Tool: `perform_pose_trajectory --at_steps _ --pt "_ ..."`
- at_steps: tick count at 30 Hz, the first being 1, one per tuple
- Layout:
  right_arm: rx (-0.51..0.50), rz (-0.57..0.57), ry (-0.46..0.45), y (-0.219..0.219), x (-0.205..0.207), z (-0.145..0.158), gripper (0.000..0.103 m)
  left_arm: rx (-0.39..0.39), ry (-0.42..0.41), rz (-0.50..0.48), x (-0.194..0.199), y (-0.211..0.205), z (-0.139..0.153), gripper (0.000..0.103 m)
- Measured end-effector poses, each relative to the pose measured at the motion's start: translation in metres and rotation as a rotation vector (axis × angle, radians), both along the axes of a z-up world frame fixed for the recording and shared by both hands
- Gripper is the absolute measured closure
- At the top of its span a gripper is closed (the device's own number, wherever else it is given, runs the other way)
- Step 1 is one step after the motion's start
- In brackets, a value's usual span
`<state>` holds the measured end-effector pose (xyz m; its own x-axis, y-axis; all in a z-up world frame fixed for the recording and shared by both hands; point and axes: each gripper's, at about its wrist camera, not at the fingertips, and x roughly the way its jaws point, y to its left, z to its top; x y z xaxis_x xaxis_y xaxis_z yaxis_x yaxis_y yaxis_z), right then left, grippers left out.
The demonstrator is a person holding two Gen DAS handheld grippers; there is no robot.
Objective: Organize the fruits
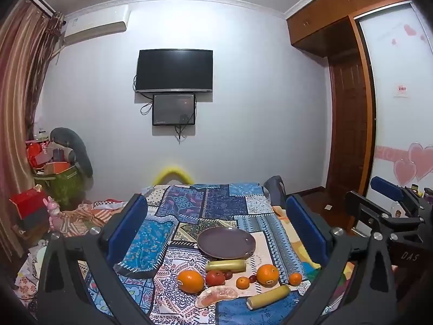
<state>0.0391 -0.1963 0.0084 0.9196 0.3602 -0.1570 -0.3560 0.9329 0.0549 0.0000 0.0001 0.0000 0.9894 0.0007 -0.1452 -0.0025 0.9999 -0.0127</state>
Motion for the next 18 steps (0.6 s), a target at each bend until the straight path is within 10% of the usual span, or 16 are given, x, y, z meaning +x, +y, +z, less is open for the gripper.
perform_pose_trajectory --at_steps 18 --pt "0.008 0.003 0.001 -0.004 -0.004 0.007 0.0 0.0 0.005 -0.002 0.004 -0.003 -0.002 0.0"
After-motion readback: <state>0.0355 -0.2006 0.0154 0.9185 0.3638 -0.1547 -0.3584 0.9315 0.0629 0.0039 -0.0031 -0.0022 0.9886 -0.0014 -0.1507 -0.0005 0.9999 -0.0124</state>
